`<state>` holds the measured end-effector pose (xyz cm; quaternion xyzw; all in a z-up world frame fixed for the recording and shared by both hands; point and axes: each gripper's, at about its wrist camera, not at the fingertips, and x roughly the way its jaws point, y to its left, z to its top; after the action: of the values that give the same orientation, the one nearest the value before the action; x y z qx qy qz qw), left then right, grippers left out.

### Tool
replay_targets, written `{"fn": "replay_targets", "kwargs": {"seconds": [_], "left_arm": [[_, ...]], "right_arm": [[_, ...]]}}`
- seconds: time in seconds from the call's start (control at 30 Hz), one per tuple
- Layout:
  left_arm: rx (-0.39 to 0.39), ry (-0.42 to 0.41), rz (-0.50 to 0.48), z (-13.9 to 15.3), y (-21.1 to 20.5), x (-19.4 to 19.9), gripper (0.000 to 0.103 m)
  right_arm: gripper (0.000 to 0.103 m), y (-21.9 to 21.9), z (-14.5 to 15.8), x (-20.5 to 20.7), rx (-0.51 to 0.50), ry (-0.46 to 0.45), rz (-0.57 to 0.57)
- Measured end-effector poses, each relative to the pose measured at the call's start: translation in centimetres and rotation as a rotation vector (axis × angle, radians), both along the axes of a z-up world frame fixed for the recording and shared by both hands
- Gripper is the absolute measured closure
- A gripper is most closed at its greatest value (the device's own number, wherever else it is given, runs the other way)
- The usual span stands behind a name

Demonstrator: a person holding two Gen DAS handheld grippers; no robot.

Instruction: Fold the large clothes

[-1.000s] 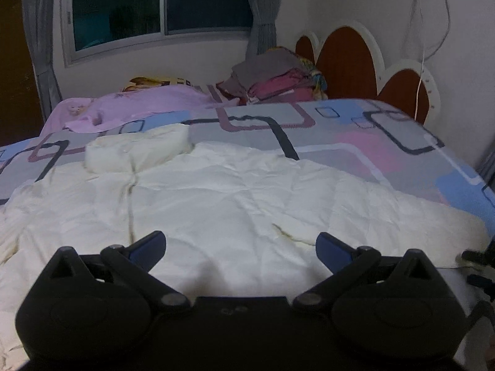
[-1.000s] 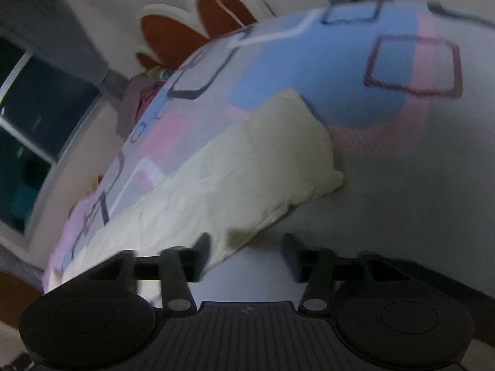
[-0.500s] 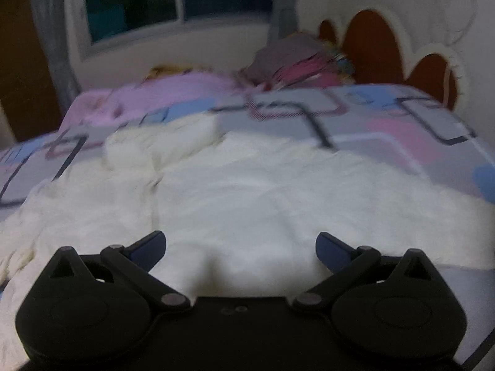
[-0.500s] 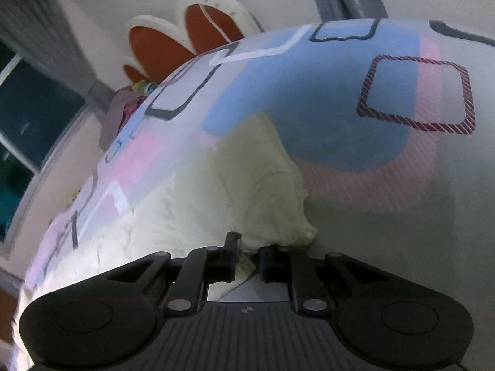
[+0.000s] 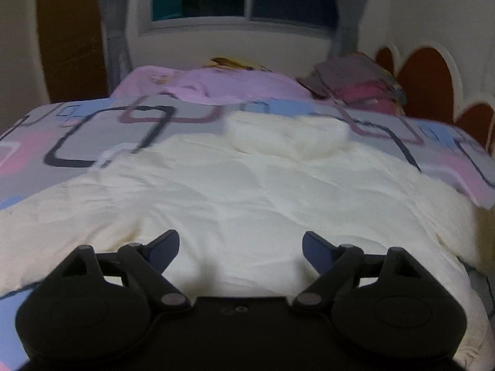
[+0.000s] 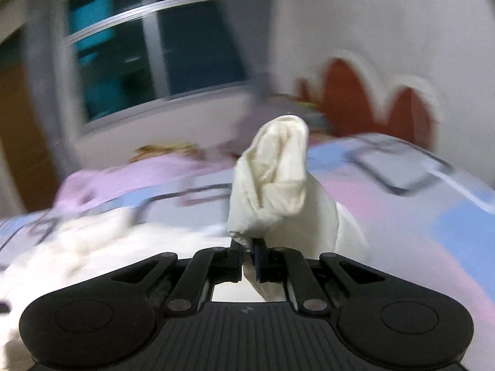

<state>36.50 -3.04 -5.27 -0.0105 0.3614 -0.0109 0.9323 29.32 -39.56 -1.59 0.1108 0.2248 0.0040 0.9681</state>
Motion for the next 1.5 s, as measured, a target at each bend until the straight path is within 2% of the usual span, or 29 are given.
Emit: {"fn": "replay_targets", "kwargs": {"seconds": [0.1, 0.23, 0.37, 0.47, 0.5, 0.53, 0.57, 0.6, 0.63, 0.67, 0.8, 0.83, 0.87, 0.9, 0.97, 1.03, 1.07, 1.1, 1.2, 1.27, 1.37, 1.43, 1.5], "left_arm": [[-0.027, -0.003, 0.013, 0.6, 3.1, 0.0, 0.024], [-0.055, 0.005, 0.021, 0.6, 6.5, 0.2, 0.027], [-0.078, 0.019, 0.021, -0.1, 8.7, 0.4, 0.026], [-0.092, 0.035, 0.012, -0.9, 9.4, 0.6, 0.022], [-0.098, 0.038, 0.004, -1.1, 9.4, 0.7, 0.017], [-0.101, 0.04, -0.001, -1.3, 9.4, 0.7, 0.014], [-0.105, 0.039, -0.007, -1.4, 9.2, 0.8, 0.01], [-0.112, 0.036, -0.018, -1.5, 8.9, 0.9, 0.009], [-0.122, 0.033, -0.03, -1.6, 8.8, 1.1, 0.008], [-0.136, 0.033, -0.042, -1.7, 8.5, 1.3, 0.008], [-0.233, 0.049, -0.12, -2.3, 6.0, 3.4, 0.008], [-0.259, 0.057, -0.144, -2.6, 5.2, 4.0, 0.008], [-0.278, 0.068, -0.169, -2.9, 4.3, 4.7, 0.008], [-0.289, 0.087, -0.2, -3.2, 3.0, 5.3, 0.008], [-0.264, 0.12, -0.232, -4.1, 0.8, 6.6, 0.009], [-0.222, 0.161, -0.24, -5.1, -1.1, 7.9, 0.016], [-0.207, 0.187, -0.238, -5.8, -1.9, 8.5, 0.032], [-0.2, 0.212, -0.24, -6.4, -2.5, 9.0, 0.053], [-0.203, 0.212, -0.25, -7.0, -3.2, 9.4, 0.092], [-0.195, 0.147, -0.241, -5.8, -2.8, 8.7, 0.095], [-0.188, 0.045, -0.196, -3.2, -0.7, 7.2, 0.095], [-0.18, 0.008, -0.146, -2.1, 1.7, 6.3, 0.095], [-0.136, -0.001, -0.101, -2.1, 3.9, 5.9, 0.096]], "right_arm": [[0.096, 7.1, -0.5, 1.8, -0.02, 0.007, 0.138], [0.096, 14.4, -2.9, 3.9, -0.045, 0.054, 0.289], [0.096, 19.3, -5.3, 5.9, -0.07, 0.118, 0.402], [0.096, 21.5, -7.7, 7.1, -0.088, 0.167, 0.433], [0.096, 22.1, -8.3, 7.4, -0.096, 0.186, 0.439], [0.086, 22.7, -8.8, 7.6, -0.121, 0.213, 0.439], [0.06, 23.1, -9.0, 7.5, -0.148, 0.218, 0.445], [0.046, 23.1, -8.4, 6.5, -0.152, 0.19, 0.452], [0.024, 23.0, -8.2, 5.7, -0.154, 0.145, 0.447], [0.02, 22.4, -7.5, 4.8, -0.156, 0.097, 0.441], [0.021, 17.7, -5.0, 3.4, -0.057, 0.05, 0.351], [0.025, 16.3, -4.6, 3.1, -0.04, 0.042, 0.307], [0.035, 14.4, -4.1, 2.9, -0.016, 0.037, 0.254], [0.038, 12.7, -3.9, 2.7, 0.0, 0.039, 0.206], [0.038, 9.1, -3.6, 2.3, 0.022, 0.036, 0.086], [0.038, 5.1, -3.4, 1.7, 0.055, 0.033, -0.047], [0.038, 3.6, -3.3, 1.6, 0.066, 0.036, -0.1], [0.038, 1.9, -3.5, 1.6, 0.083, 0.044, -0.155], [0.038, -1.8, -4.5, 2.1, 0.15, 0.103, -0.259], [0.038, -3.3, -5.1, 2.2, 0.185, 0.136, -0.285], [0.038, -3.7, -5.6, 2.6, 0.211, 0.152, -0.269], [0.038, -3.6, -5.9, 3.1, 0.215, 0.162, -0.242], [0.038, -2.9, -6.4, 3.9, 0.214, 0.179, -0.209]]}}
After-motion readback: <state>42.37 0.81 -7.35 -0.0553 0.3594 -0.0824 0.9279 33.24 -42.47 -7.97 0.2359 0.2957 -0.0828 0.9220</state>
